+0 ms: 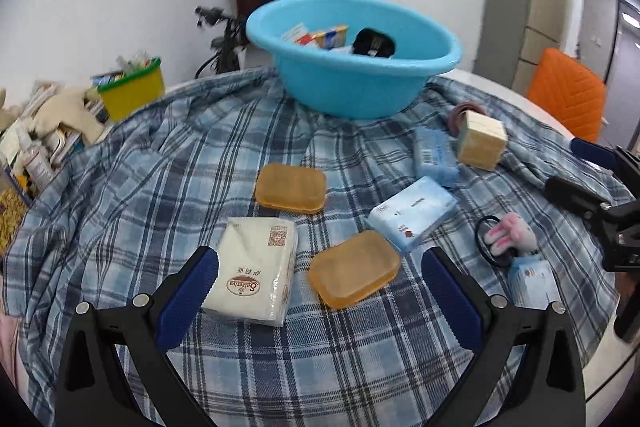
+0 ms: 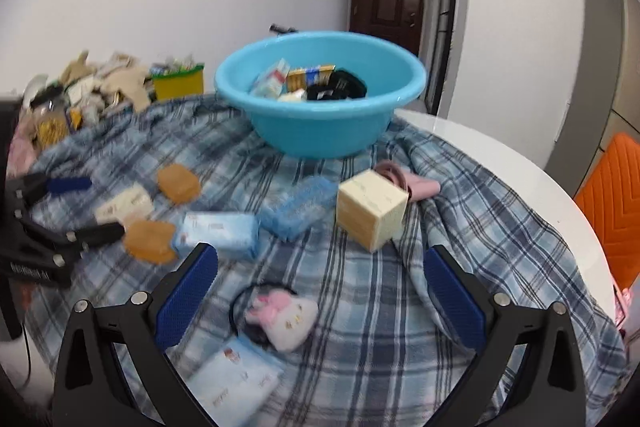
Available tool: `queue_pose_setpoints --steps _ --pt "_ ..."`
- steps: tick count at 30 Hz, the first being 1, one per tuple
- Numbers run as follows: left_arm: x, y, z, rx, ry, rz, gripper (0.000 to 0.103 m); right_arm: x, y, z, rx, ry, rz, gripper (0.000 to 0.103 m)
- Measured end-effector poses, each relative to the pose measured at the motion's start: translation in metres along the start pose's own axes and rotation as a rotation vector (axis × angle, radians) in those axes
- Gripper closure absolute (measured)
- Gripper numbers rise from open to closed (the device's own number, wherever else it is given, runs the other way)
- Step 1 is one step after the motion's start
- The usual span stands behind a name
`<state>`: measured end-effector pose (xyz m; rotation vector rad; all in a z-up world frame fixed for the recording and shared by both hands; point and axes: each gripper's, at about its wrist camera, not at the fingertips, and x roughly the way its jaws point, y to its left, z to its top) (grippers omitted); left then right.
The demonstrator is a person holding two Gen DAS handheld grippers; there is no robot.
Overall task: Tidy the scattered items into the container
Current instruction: 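Lower the left gripper onto the white tissue pack and close it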
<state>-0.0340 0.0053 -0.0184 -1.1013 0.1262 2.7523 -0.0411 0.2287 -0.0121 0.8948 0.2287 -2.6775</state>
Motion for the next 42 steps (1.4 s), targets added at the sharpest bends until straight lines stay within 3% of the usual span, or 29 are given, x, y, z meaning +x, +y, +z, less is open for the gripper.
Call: queue_pose_setpoints --steps 3,9,14,18,25,31,38,42 --pt "-0.001 -0.004 0.001 0.036 0.011 0.018 0.000 0.001 -0.003 -0.001 -0.015 0.039 0.028 0.000" --pt "-0.003 0.007 0.007 0.012 0.032 -0.074 0.000 0.003 0.000 -0.004 -0.112 0.065 0.001 0.000" --pt "0.001 0.022 0.009 -0.004 0.055 -0.010 0.000 0.004 0.002 -0.006 -0.103 0.065 0.014 0.000" --pt "0.005 0.021 0.005 0.039 0.061 0.057 0.000 0.009 0.011 -0.008 -0.107 0.105 0.049 0.001" --pt "0.009 0.017 0.001 0.017 0.060 0.030 0.000 0.011 0.020 -0.004 -0.115 0.086 0.045 0.001" --pt "0.019 0.028 0.005 -0.007 0.126 0.028 0.000 0.017 0.019 -0.005 -0.106 0.109 0.070 0.001" --pt "0.024 0.040 0.003 -0.014 0.136 -0.019 0.000 0.021 0.011 -0.012 -0.052 0.118 0.083 0.001" --pt "0.032 0.043 0.003 -0.005 0.153 -0.003 0.000 0.019 0.011 -0.012 -0.060 0.110 0.074 0.001"
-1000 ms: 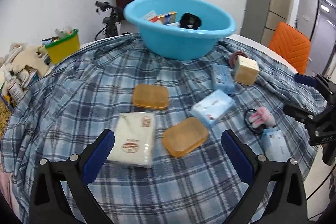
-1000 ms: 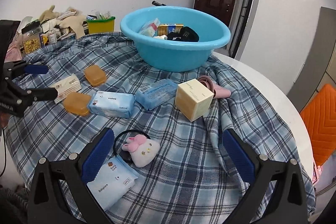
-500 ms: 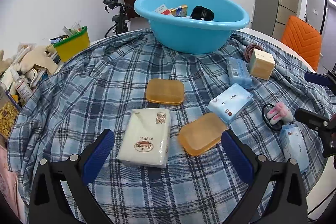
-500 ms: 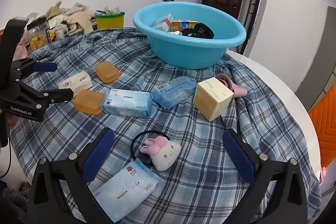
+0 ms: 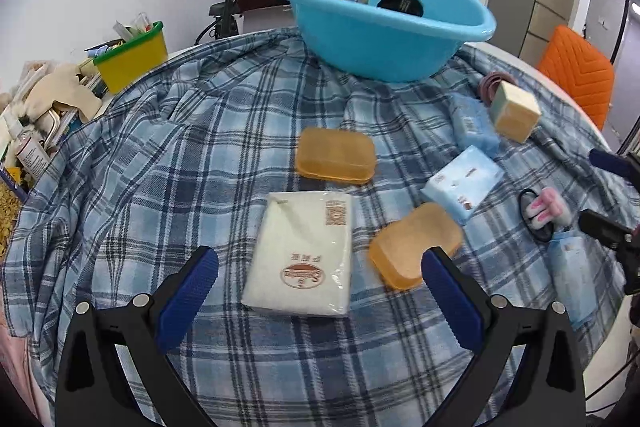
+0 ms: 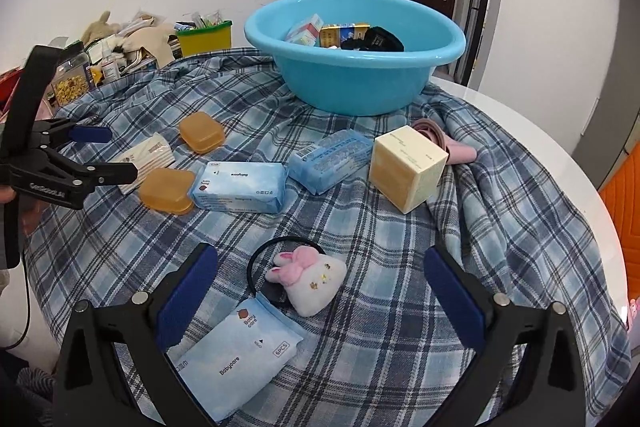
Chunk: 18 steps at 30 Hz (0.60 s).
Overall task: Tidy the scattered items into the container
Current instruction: 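Lower the left gripper onto the white tissue pack and close it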
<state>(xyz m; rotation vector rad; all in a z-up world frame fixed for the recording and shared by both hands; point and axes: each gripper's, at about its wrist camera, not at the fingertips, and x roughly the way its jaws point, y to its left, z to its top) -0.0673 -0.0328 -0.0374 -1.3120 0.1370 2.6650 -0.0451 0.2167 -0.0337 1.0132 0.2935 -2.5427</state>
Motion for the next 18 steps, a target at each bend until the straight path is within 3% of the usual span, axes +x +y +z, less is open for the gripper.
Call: queue_pose_setpoints --steps 6,9,11,12,18 --pt "0.019 0.010 0.008 -0.006 0.029 -0.010 0.003 0.001 0.002 -0.001 0.001 0.003 0.015 0.008" --pt "0.027 0.018 0.012 -0.046 0.047 -0.061 0.016 0.001 0.002 -0.003 0.006 0.001 0.014 0.009" --pt "0.027 0.025 0.015 -0.061 0.055 -0.059 0.036 0.000 0.001 -0.003 0.007 0.004 0.014 0.011" --pt "0.027 0.026 0.016 -0.054 0.056 -0.050 0.038 -0.001 0.000 -0.003 0.005 0.005 0.010 0.012" --pt "0.031 0.020 0.012 0.012 0.092 -0.039 0.038 0.001 -0.003 -0.003 0.020 0.001 0.007 0.012"
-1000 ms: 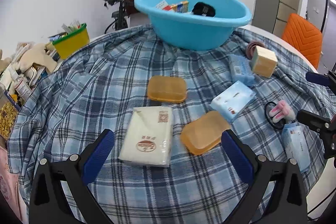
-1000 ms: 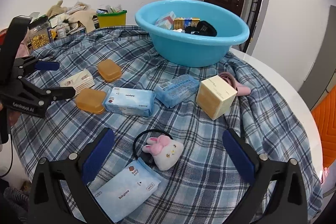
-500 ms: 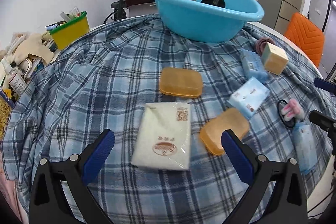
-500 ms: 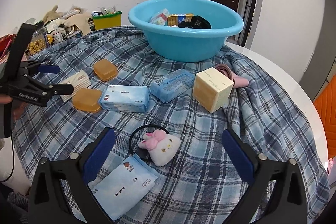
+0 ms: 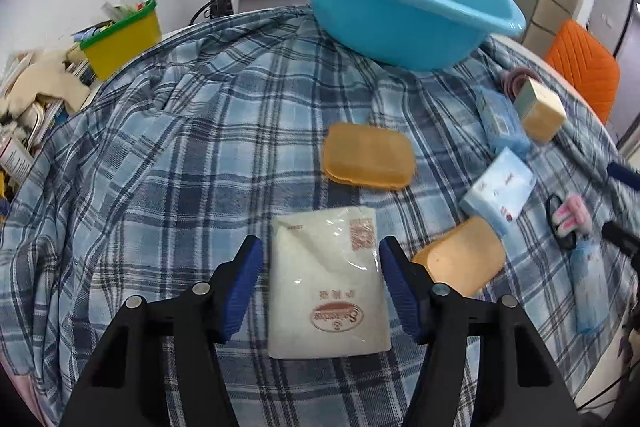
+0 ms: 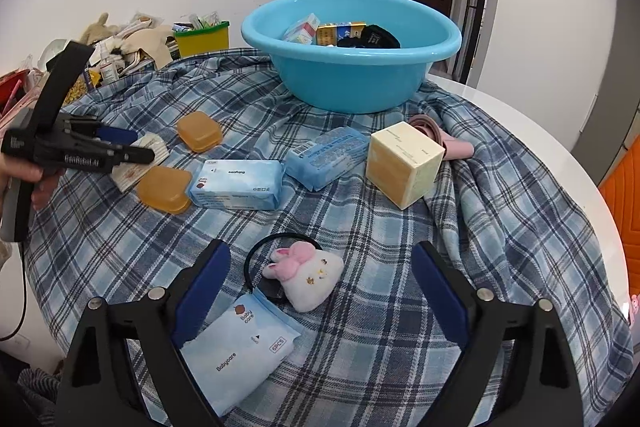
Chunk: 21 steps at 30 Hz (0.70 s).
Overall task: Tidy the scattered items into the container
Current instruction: 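Lower the left gripper onto the white tissue pack and close it, then close the right gripper on the pink-and-white bunny plush while the left gripper holds the tissue pack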
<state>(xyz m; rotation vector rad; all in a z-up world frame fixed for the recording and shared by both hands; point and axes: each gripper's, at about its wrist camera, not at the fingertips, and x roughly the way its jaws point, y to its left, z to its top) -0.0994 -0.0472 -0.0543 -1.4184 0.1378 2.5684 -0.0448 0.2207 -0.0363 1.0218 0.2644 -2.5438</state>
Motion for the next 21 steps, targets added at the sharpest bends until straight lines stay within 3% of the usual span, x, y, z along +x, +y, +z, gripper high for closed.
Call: queue_pose_setpoints --steps 3,7,8,10,11,17,21 --pt "0.010 -0.008 -0.002 0.022 0.039 0.020 0.026 0.001 0.001 0.000 0.005 0.000 0.005 0.012" --pt "0.011 -0.009 -0.002 0.037 0.024 0.031 0.024 -0.001 0.002 -0.002 0.001 -0.001 0.001 0.012" --pt "0.010 -0.007 -0.003 0.025 0.021 0.019 0.029 -0.002 0.001 -0.002 0.000 -0.003 -0.005 0.012" --pt "0.007 -0.003 -0.003 0.001 0.008 0.006 0.054 -0.003 0.000 -0.002 0.000 -0.007 -0.023 0.012" --pt "0.003 -0.002 -0.003 -0.003 0.000 0.012 0.060 -0.004 -0.001 -0.002 0.001 -0.008 -0.032 0.012" --pt "-0.037 -0.012 -0.008 0.013 -0.078 -0.018 0.060 -0.003 -0.003 -0.003 0.016 0.012 -0.006 0.012" --pt "-0.058 -0.028 -0.014 0.012 -0.112 -0.060 0.060 0.001 0.004 -0.003 -0.025 0.036 -0.016 0.018"
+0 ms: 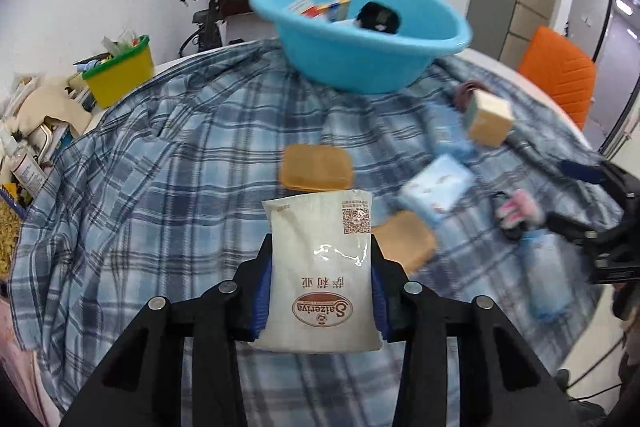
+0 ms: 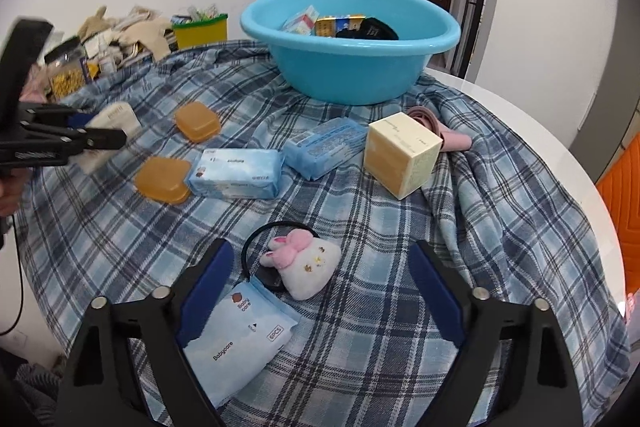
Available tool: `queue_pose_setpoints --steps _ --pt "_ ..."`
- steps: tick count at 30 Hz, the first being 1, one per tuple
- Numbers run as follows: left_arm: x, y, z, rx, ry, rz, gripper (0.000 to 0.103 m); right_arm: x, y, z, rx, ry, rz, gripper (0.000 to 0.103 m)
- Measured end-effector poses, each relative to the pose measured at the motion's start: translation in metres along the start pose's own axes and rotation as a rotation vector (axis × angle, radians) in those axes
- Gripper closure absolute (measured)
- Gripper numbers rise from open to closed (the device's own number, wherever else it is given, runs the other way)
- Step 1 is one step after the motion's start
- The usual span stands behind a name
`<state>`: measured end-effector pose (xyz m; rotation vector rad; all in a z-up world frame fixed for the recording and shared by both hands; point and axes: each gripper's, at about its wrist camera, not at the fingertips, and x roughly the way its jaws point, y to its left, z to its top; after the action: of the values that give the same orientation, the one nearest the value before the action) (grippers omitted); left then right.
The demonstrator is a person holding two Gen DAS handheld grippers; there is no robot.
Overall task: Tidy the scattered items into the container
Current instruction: 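Close the right gripper on the pink-and-white bunny plush while the left gripper holds the tissue pack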
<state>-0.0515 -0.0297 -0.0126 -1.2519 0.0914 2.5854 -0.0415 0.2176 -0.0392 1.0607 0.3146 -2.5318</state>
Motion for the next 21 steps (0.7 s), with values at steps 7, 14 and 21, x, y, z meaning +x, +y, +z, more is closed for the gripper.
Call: queue_pose_setpoints --steps 7,14,21 --pt "0.011 -0.036 -0.009 0.016 0.024 -0.022 0.060 0.016 0.002 0.002 -0.006 0.064 0.027 0.025" --pt "0.009 -0.052 -0.009 0.068 -0.015 0.008 0.060 0.029 0.001 0.002 -0.026 0.096 0.034 0.041" --pt "0.007 -0.045 -0.008 0.036 -0.024 0.005 0.059 0.040 -0.002 0.002 -0.006 0.123 0.070 0.051"
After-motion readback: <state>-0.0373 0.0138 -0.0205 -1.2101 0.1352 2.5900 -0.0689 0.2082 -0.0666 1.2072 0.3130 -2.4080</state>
